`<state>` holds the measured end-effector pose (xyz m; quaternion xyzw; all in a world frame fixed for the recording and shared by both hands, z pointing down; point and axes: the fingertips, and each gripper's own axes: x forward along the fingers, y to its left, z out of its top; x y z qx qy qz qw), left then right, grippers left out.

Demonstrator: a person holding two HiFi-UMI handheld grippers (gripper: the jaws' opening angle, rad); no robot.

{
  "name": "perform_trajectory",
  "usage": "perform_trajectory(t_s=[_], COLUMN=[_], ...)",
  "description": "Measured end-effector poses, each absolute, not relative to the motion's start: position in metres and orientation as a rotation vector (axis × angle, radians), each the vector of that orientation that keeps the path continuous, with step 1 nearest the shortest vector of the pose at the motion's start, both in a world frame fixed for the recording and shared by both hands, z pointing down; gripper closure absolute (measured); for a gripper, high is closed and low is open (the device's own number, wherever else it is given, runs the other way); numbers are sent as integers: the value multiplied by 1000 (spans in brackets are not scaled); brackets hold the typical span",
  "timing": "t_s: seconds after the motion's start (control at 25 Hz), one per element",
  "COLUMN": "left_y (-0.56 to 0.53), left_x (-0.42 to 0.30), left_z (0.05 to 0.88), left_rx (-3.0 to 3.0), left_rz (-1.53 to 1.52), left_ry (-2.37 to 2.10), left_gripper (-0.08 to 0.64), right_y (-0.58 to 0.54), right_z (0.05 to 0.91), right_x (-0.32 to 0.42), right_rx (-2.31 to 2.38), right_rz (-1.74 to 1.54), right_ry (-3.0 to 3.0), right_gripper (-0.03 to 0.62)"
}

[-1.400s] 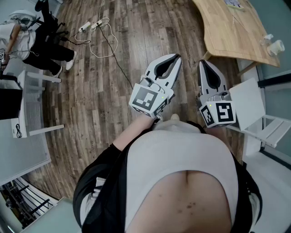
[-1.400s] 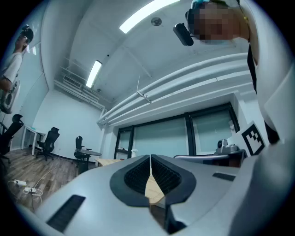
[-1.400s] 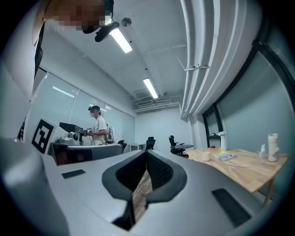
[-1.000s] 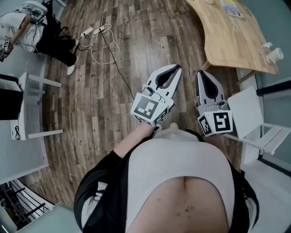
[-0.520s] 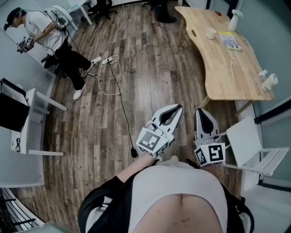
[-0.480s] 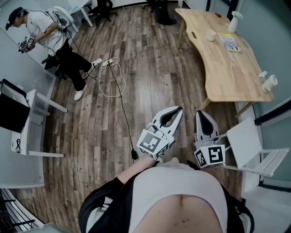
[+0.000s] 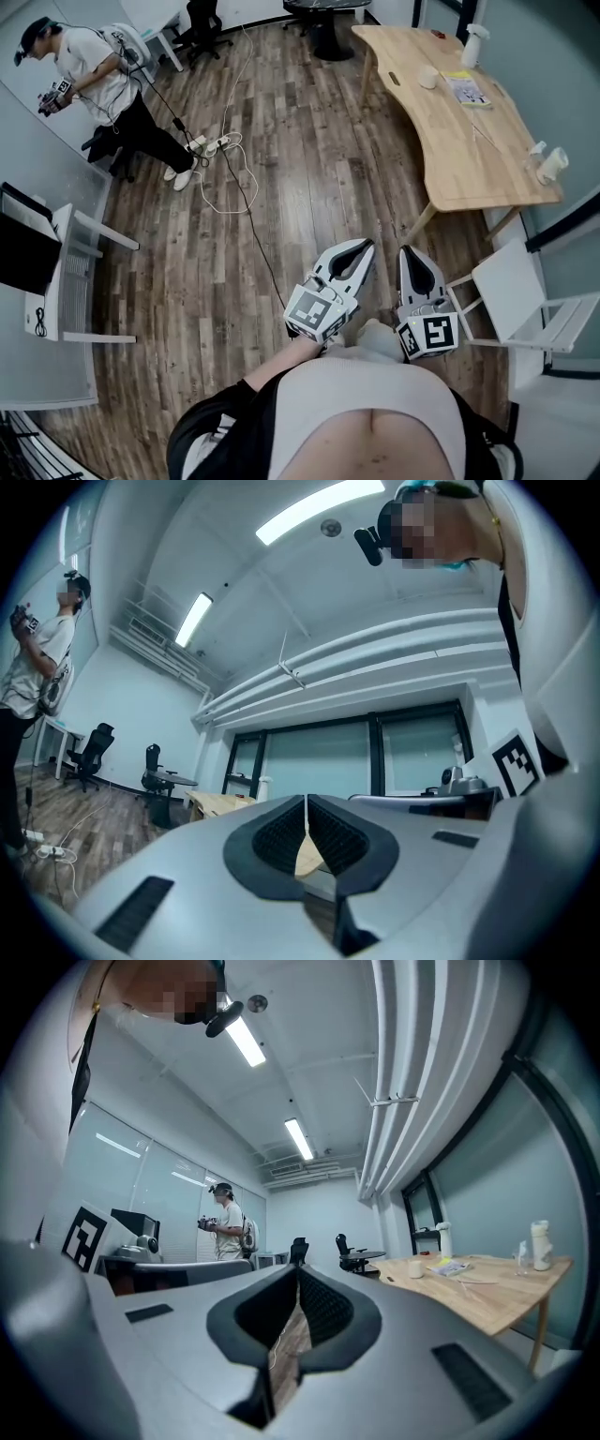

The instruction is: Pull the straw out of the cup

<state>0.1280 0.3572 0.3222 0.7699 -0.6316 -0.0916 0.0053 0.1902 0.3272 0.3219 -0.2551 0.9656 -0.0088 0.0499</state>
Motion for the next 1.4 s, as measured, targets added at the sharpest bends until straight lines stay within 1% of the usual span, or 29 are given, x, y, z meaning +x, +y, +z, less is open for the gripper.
perform_trajectory(t_s=[0.24, 0.48, 1.12, 1.4], left_y=[343, 305, 107, 47], left_x=[121, 110, 54, 43], left_z=[330, 336, 312, 316], left_rx=[2388, 2384, 2400, 2365], left_rz=[-283, -251, -278, -284], left_ry=[-1981, -1988, -2059, -2082], left_gripper=[546, 546, 546, 546], right_y=[310, 269, 67, 6], right_z=[332, 336, 318, 322], right_x=[192, 177, 117, 104], right_rx=[-815, -801, -733, -706], right_rz=[-56, -66, -9, -15], right_ry=[2940, 2937, 2946, 2970], right_gripper=[561, 561, 561, 561])
